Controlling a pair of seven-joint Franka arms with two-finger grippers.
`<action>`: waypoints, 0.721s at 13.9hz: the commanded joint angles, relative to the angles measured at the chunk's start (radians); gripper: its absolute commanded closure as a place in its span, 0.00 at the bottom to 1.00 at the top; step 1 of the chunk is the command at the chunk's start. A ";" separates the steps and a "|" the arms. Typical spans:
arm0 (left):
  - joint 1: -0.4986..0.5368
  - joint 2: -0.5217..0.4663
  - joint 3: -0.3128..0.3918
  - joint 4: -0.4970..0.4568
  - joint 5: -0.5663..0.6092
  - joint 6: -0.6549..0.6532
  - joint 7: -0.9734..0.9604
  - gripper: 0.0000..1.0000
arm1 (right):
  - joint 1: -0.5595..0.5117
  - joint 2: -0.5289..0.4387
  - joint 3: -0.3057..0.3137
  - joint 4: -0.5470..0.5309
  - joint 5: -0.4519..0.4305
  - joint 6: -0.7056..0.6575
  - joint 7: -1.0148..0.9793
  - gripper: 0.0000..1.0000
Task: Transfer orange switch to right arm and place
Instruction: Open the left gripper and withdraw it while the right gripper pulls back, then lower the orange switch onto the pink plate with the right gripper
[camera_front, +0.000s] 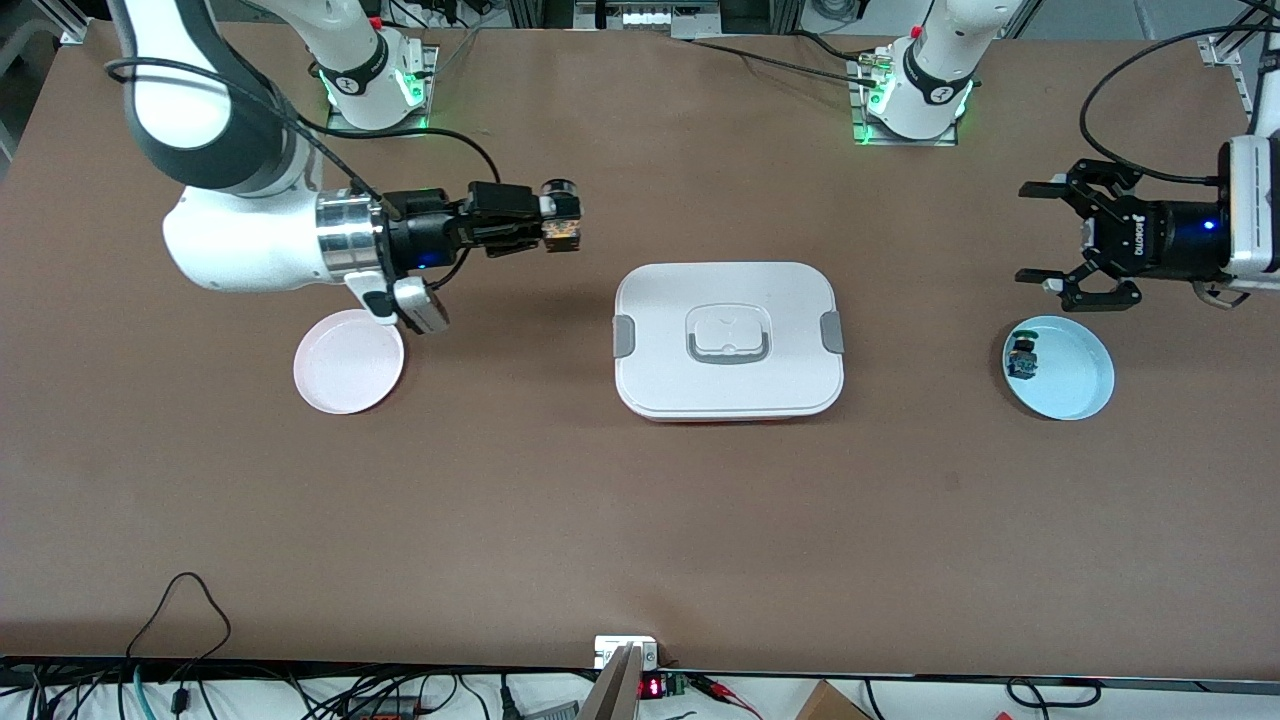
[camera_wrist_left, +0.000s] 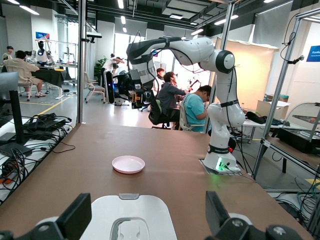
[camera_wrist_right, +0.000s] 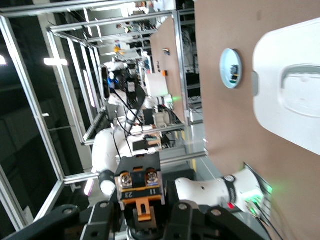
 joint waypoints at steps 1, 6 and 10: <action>-0.044 0.061 -0.008 0.103 0.111 -0.028 -0.086 0.00 | -0.048 -0.004 0.011 0.024 -0.090 -0.068 0.034 1.00; -0.330 0.018 0.326 0.191 0.161 -0.013 -0.085 0.00 | -0.136 -0.006 0.010 0.051 -0.303 -0.200 0.107 1.00; -0.564 -0.048 0.633 0.255 0.226 0.021 -0.086 0.00 | -0.191 -0.004 0.010 0.082 -0.544 -0.280 0.100 1.00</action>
